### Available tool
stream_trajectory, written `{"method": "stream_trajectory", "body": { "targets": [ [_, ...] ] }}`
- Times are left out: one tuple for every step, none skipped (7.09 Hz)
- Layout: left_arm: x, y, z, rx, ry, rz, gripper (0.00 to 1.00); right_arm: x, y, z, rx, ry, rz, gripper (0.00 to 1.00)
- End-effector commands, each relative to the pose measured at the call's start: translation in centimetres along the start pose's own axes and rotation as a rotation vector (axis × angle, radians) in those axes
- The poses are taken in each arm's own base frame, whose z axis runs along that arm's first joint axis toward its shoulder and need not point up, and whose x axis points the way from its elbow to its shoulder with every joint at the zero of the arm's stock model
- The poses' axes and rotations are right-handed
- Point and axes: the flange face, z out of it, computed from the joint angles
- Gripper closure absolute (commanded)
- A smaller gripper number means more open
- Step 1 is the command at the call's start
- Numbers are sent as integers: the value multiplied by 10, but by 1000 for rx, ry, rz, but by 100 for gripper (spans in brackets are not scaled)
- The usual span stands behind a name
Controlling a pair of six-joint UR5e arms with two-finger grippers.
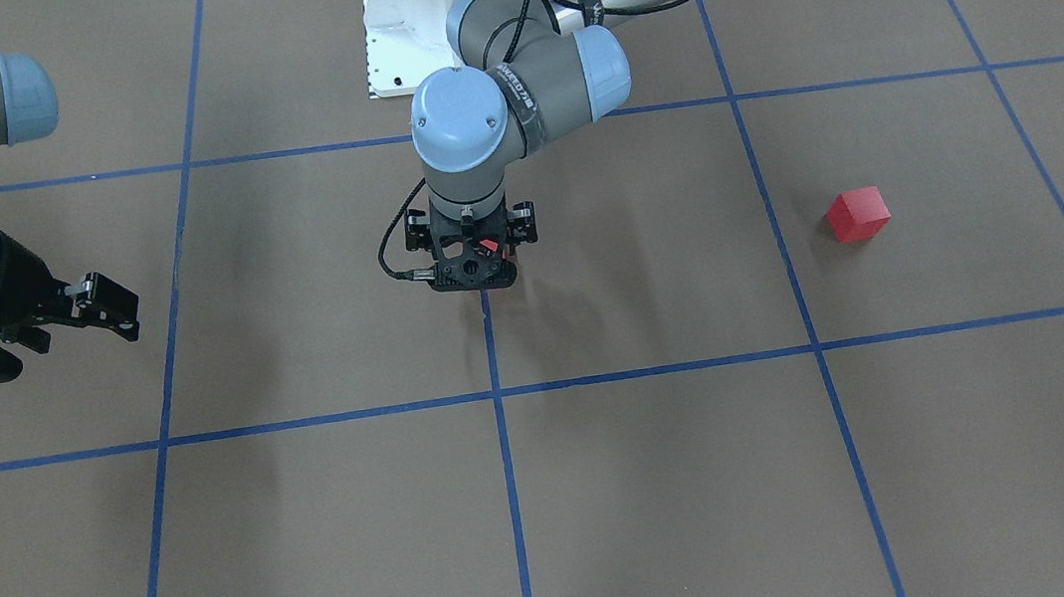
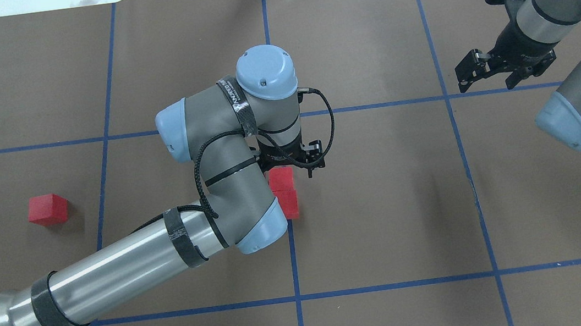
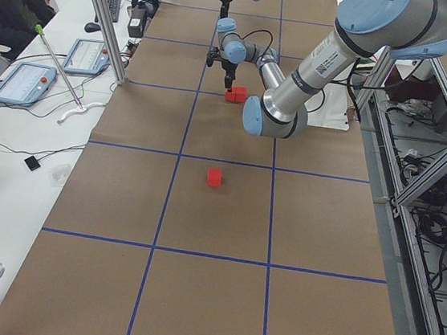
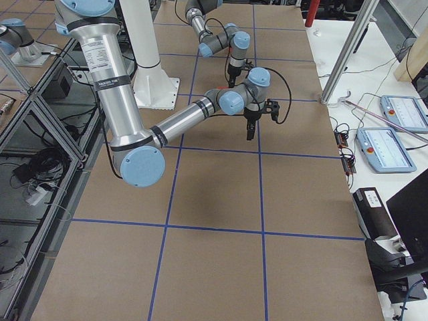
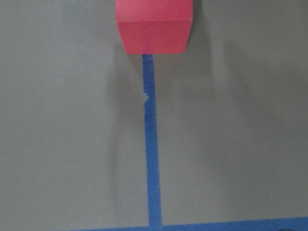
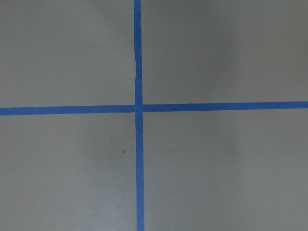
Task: Form red blocks into L shape at center
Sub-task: 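Open the left gripper and move it toward the remaining red cube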
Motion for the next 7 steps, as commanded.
{"method": "stream_trajectory", "body": {
  "targets": [
    [-23,27,-52,14,2,-12,0,0,0,1,-1,1,-2,0],
    [-74,47,-59,35,15,-10,0,0,0,1,-2,1,-2,1],
    [-138,72,-68,56,19,-19,0,0,0,0,0,1,-2,0],
    [-200,89,-76,69,2,-47,0,1,-1,1,0,1,-4,0],
    [-256,102,-77,73,-29,-79,0,-1,-1,0,6,-6,-11,0],
    [-304,101,-76,91,-51,-118,0,-1,-1,0,6,-6,-11,1],
    [-349,102,-66,115,-45,-116,0,0,0,0,6,-6,-11,0]
  ]
}}
